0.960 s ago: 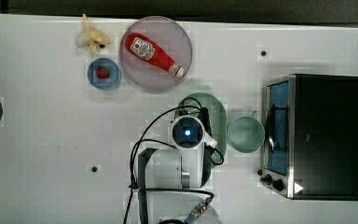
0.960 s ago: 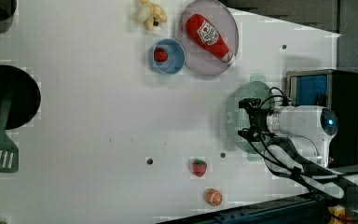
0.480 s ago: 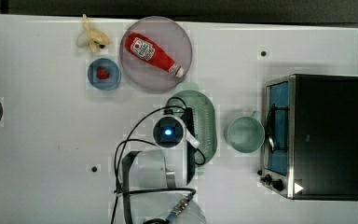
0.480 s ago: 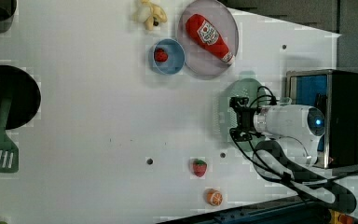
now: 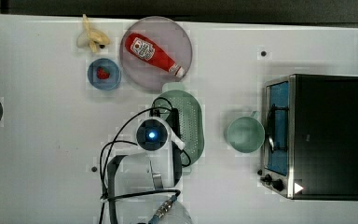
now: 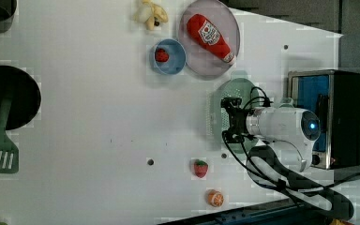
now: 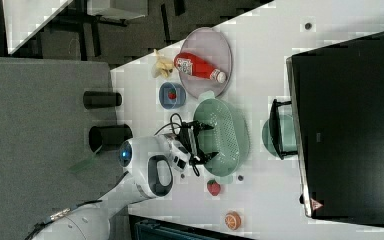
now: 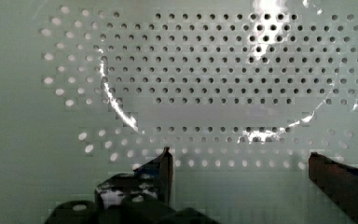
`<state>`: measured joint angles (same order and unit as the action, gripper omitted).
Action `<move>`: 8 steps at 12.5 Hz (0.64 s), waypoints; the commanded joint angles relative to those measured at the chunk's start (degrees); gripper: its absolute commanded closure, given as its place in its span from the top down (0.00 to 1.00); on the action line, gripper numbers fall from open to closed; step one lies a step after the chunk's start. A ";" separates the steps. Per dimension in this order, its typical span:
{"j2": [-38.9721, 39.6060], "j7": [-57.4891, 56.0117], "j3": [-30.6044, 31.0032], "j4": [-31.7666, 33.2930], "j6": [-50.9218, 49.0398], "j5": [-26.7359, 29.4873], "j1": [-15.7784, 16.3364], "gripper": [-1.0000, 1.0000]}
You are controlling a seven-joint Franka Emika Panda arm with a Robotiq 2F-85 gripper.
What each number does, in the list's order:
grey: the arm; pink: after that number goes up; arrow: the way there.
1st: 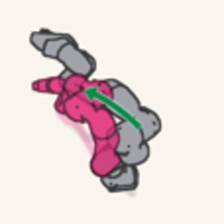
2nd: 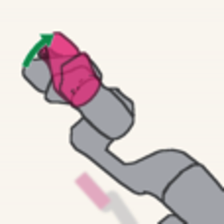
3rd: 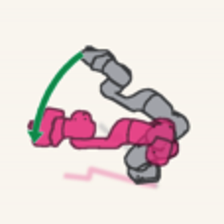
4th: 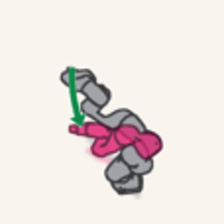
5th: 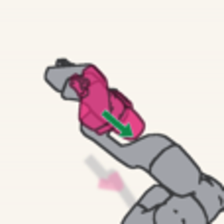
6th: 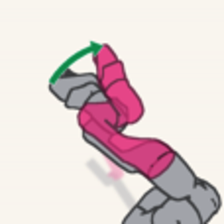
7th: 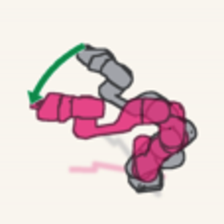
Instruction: Drag strainer right to left.
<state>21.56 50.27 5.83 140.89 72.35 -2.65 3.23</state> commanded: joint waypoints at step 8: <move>2.52 16.88 5.07 -5.76 -2.16 2.34 9.32 1.00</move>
<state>24.77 63.56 10.70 135.52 71.51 0.79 9.72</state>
